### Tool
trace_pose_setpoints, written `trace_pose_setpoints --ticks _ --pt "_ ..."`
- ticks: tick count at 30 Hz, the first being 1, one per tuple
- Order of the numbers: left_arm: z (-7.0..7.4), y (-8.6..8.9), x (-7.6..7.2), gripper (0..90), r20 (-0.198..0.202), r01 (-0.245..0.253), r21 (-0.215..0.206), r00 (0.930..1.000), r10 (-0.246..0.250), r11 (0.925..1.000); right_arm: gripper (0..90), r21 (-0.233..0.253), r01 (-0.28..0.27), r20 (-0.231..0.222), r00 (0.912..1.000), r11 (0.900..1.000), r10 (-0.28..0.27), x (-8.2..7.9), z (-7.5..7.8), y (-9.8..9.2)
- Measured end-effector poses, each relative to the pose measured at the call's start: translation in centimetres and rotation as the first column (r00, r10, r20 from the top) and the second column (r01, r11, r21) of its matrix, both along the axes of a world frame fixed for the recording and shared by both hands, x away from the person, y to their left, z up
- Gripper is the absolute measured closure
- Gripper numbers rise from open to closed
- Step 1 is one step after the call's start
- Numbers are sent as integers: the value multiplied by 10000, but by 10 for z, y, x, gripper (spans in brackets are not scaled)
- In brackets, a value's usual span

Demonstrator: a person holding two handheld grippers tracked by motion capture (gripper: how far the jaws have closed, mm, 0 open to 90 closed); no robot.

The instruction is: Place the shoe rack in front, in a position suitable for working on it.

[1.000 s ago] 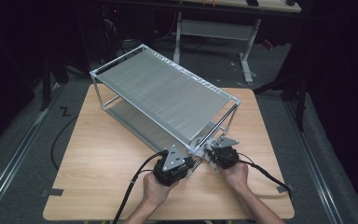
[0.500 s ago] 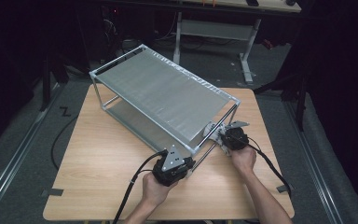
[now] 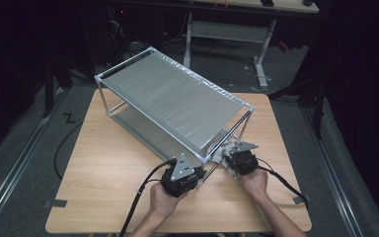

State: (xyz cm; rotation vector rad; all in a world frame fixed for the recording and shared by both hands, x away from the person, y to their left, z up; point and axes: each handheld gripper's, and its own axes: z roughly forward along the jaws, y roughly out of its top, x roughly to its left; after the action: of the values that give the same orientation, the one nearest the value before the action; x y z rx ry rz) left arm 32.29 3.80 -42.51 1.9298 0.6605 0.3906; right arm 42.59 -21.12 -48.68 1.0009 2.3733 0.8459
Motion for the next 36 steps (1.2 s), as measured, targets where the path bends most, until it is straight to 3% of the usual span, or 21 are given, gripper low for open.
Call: trace_pose_setpoints --ticks 4,8,19,21,30,36 --pt "0 0 0 806 11 6 26 10000 -6 10000 816 148 -842 -108 9964 9963 844 -26 -1 12" --pt "0 1 -1 806 15 -12 10 10000 12 10000 816 392 -1135 -131 9934 9928 1141 -38 0 13" --pt "-2 1 -2 795 52 -89 -108 9999 90 9999 817 493 -530 467 9976 9974 507 -30 30 -13" --pt "-4 2 -2 750 -34 -199 -68 9998 199 9998 817 490 -332 497 9983 9982 308 -28 34 -20" --pt "-19 3 -4 718 -201 -357 243 9991 362 9991 818 738 216 535 9982 9970 -256 -20 50 -43" --pt "-37 5 -5 716 -438 -514 406 9976 532 9979 817 839 451 498 9975 9955 -494 -16 57 -52"
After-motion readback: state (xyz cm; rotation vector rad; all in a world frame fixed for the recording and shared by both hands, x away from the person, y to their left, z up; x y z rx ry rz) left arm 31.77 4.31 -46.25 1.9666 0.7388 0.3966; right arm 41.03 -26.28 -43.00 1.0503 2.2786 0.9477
